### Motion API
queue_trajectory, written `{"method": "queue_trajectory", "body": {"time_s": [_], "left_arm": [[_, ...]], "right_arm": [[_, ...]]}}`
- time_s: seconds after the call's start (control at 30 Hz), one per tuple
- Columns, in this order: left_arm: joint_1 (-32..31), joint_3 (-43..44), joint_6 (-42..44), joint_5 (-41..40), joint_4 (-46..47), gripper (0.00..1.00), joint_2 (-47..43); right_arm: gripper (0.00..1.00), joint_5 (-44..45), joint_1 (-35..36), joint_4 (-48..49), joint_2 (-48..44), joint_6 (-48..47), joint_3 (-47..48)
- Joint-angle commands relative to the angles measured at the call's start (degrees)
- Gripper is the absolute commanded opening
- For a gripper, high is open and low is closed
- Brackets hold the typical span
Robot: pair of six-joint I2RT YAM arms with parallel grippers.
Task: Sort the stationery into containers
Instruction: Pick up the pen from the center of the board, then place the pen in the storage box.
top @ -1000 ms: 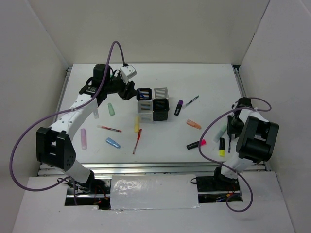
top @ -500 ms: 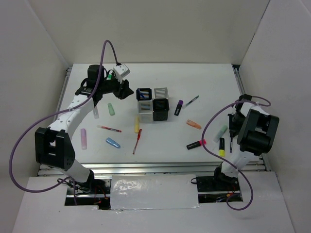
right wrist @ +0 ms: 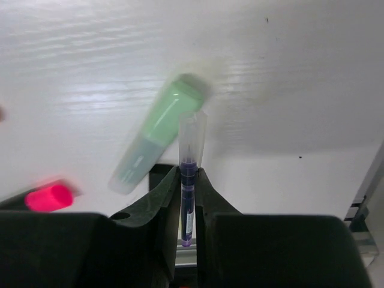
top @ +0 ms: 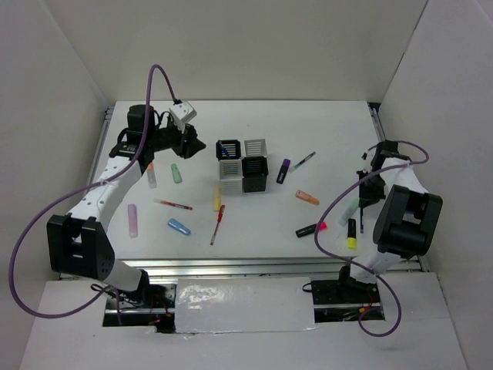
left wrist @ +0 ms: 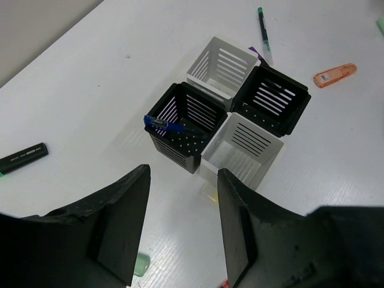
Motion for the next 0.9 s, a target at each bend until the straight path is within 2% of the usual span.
{"method": "queue_trajectory", "body": {"time_s": [0.0,0.23,0.4,0.47,0.53,0.57,0.63,0.67,0.7,0.77,0.8,0.87], "left_arm": [[0.43,-0.34,-0.55,2.14,2.76,0.61,-2.35],[2.18,-0.25,-3.89,2.23,3.2,0.61,-3.32],[4.47,-1.3,-9.16,2.94,4.25,0.65,-4.11],[5.26,-2.53,-10.74,1.8,5.3,0.71,-5.6],[6.31,-4.02,-12.94,0.22,7.06,0.74,-7.27],[6.84,-4.47,-15.65,-0.14,7.07,0.75,-7.71],[7.72,-6.13,-16.81,-0.4,9.26,0.81,-9.47],[9.29,-6.75,-17.51,-0.4,9.61,0.89,-10.78],[10.0,-8.23,-17.78,-0.49,9.88,0.91,-11.58],[10.8,-9.82,-17.87,-0.49,10.32,0.94,-12.81],[11.06,-10.96,-17.61,-0.93,10.75,0.99,-14.03],[11.77,-11.94,-17.43,-2.5,11.11,0.99,-15.27]], "right_arm": [[0.0,-3.02,1.42,-3.08,-5.52,0.64,5.59],[0.0,-8.91,5.11,-2.39,-13.34,1.7,16.67],[0.0,-11.98,11.77,2.08,-14.15,5.73,28.8],[0.0,-13.48,14.16,8.84,-14.76,9.58,29.95],[0.0,-13.75,19.25,16.81,-15.11,11.18,30.74],[0.0,-13.66,24.31,18.95,-14.68,11.54,31.09],[0.0,-11.92,28.65,27.29,-14.15,13.11,30.84],[0.0,-11.47,32.58,30.45,-13.71,13.21,30.05],[0.0,-10.94,34.45,38.32,-13.36,13.21,27.43],[0.0,-7.09,38.58,45.4,-11.7,12.6,25.04],[0.0,-5.33,42.17,52.48,-10.64,12.16,24.34],[0.0,-1.28,44.83,56.92,-6.27,12.59,24.33]]}}
